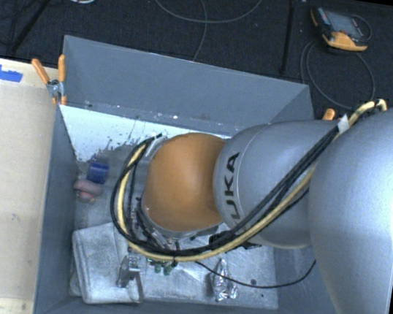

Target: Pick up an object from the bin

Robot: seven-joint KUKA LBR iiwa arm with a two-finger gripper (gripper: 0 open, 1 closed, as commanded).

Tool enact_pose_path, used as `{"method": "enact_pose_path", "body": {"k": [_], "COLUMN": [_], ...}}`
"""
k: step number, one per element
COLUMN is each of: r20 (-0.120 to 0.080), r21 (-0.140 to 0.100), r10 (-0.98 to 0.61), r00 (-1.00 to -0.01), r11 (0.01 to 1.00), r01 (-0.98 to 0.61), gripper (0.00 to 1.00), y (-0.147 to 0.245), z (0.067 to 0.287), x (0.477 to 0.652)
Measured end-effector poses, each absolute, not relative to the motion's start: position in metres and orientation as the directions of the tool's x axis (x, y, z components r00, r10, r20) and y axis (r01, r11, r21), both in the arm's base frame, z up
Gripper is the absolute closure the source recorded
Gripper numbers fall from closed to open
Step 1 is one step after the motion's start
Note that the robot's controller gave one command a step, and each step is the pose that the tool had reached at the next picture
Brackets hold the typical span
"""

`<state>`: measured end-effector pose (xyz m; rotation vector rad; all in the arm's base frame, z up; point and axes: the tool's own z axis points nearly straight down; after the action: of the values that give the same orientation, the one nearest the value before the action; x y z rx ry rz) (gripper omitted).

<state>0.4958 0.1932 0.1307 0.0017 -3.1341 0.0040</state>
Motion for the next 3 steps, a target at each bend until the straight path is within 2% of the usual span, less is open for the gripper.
{"method": "enact_pose_path", "body": {"k": [1,2,3], "r20": [0.004,-0.003,-0.002], "r21": [-0.005,0.002,0.002], "r10": [0.177,0.016,0.018], "r00": [-0.984,-1.0,-1.0], "r11": [0.984,1.0,1.0], "r01": [0.177,0.016,0.018], "gripper": [0.0,0.0,1.0], "y": [0.09,0.027,0.027], "z": [0.12,0.072,0.074], "x": [0.503,0.517,0.518]}}
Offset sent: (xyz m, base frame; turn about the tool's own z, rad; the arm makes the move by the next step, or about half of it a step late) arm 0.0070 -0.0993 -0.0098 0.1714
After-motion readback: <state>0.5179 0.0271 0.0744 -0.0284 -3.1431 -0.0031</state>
